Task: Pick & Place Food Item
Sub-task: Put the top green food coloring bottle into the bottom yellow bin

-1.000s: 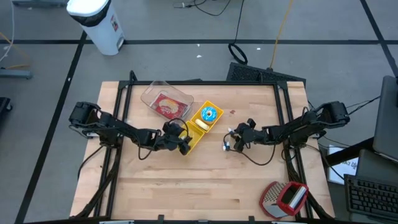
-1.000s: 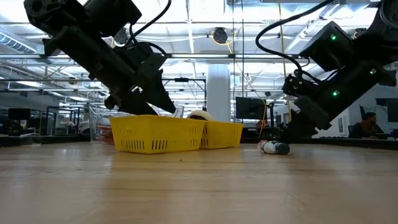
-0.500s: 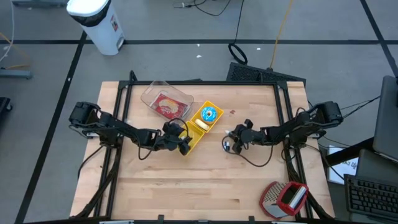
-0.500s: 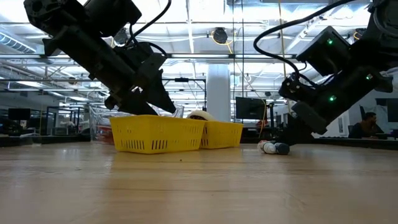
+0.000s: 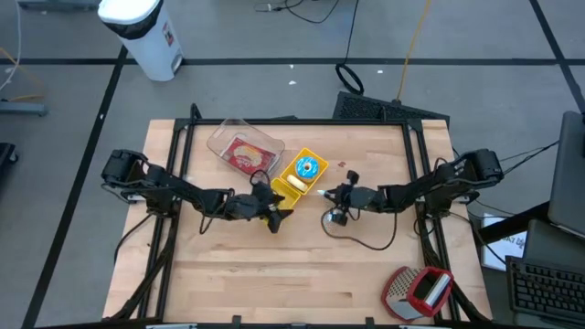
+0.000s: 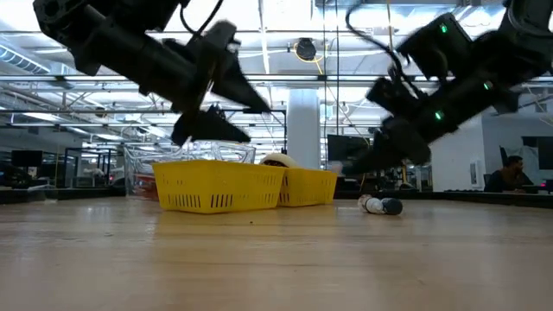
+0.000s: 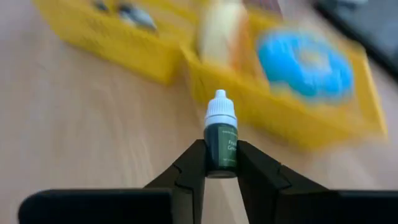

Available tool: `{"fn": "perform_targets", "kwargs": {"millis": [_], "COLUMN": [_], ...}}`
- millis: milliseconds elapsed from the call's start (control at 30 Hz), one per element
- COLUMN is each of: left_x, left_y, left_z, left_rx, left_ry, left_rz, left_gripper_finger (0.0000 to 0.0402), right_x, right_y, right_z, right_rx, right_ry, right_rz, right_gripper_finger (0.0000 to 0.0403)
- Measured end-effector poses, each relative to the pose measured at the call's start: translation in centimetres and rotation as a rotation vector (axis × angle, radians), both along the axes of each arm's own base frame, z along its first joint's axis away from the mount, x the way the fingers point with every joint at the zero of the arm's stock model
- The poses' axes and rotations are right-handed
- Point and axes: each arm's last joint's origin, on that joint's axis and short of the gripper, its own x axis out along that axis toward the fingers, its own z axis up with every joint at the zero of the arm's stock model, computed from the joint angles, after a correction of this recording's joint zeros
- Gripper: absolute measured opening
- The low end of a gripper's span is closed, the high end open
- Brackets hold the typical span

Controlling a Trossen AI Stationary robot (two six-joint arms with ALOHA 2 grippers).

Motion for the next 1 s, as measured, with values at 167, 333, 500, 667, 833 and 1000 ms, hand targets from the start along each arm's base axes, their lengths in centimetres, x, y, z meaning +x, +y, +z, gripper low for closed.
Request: {"fn": "perform_targets", "kwargs": {"millis": [167,333,500,667,833,1000], "left_x": [0.4,0.4,0.7,1.5,2.5,3.1], "left_y": [-0.2,0.1,0.7,0.9,1.5,1.9], "left_z": [0.9,1.0,1.4,2.6,2.7,1.8], "left_rx": [-0.074,-0.124,-0.131,-0.106,-0.125,-0.163], "left_ry": [-0.105,-0.128,-0.158,-0.193,-0.193,-0.178], "left_rz": [-0.018,0.006,0.026,-0.018,-0.051,-0.051], "left_gripper_finger": [0.0308,0.0308,0.0308,0.0308,0.0308,0.0308], "right_x": [2.7,4.4,5.0,5.1,5.1,5.1], "right_y": [1.6,3.5,4.1,3.9,3.9,3.9], "right_z": [3.1,5.7,6.8,6.6,6.6,6.7], "right_rx": [-0.123,-0.203,-0.214,-0.215,-0.218,-0.235], "right_ry": [-0.072,-0.127,-0.154,-0.140,-0.142,-0.142], "right_rz": [0.122,0.218,0.234,0.233,0.233,0.240], "right_gripper_finger": [0.0056,0.0054,0.0056,0.0055,0.0055,0.0055]}}
